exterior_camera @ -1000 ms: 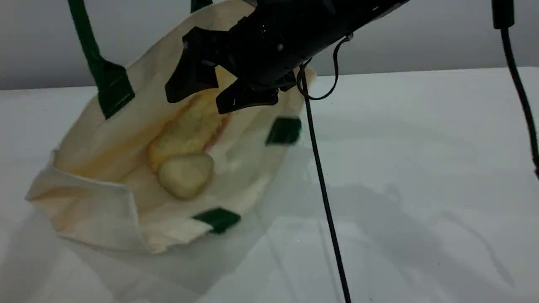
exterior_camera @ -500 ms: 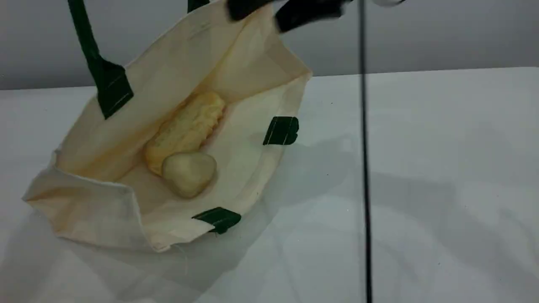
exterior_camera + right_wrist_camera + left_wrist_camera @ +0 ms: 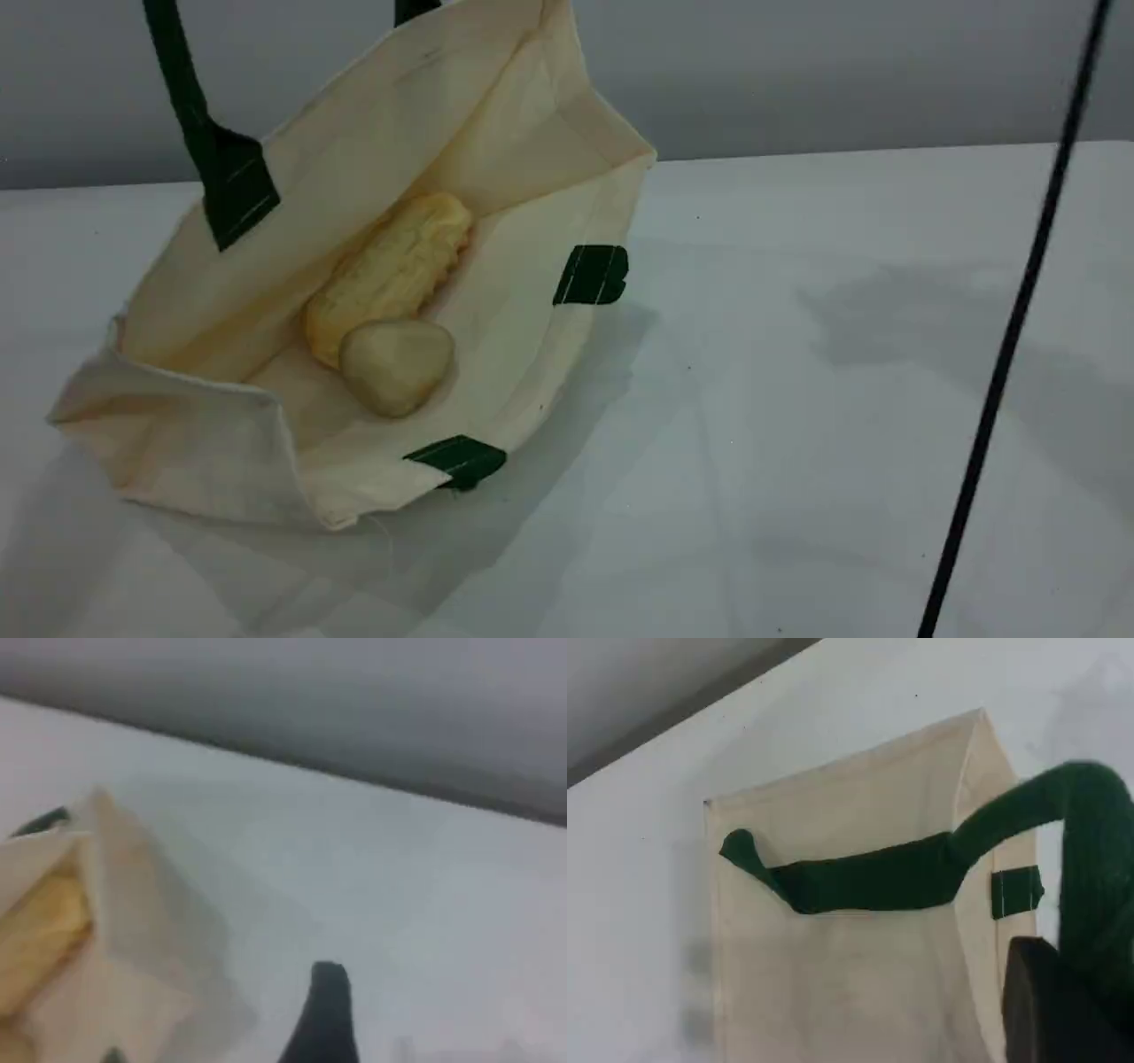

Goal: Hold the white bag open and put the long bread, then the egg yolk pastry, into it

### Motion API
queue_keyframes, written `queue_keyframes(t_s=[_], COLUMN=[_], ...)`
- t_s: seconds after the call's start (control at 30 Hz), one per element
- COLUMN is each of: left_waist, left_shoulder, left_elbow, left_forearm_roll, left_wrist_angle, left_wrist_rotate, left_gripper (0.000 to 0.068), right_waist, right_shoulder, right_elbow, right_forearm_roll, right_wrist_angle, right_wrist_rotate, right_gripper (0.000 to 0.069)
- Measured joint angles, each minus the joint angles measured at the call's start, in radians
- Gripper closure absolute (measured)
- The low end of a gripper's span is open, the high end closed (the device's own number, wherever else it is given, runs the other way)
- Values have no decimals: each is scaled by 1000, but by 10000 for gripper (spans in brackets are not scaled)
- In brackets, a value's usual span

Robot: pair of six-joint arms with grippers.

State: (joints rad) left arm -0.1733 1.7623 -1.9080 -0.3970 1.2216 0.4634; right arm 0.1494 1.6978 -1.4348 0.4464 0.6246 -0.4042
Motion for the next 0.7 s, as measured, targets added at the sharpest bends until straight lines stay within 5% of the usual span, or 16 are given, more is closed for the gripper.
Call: queue_keyframes(t_s=[0.27, 0.53, 0.7], left_waist=[0, 0, 0], left_shoulder=[0, -1, -1], left_elbow=[0, 0, 0], left_forearm_roll=[0, -3, 2], left_wrist_angle=[-1, -4, -82], left_wrist_rotate=[-33, -31, -31], left_gripper=[587, 279, 183], right_waist=[0, 0, 0], right_shoulder=[-5, -4, -4], right_elbow=[-9, -13, -53], right_forearm_roll=[-59, -61, -86], right_wrist_angle=[-7, -5, 41], right_wrist_rotate=[37, 35, -20], right_gripper=[102, 102, 102])
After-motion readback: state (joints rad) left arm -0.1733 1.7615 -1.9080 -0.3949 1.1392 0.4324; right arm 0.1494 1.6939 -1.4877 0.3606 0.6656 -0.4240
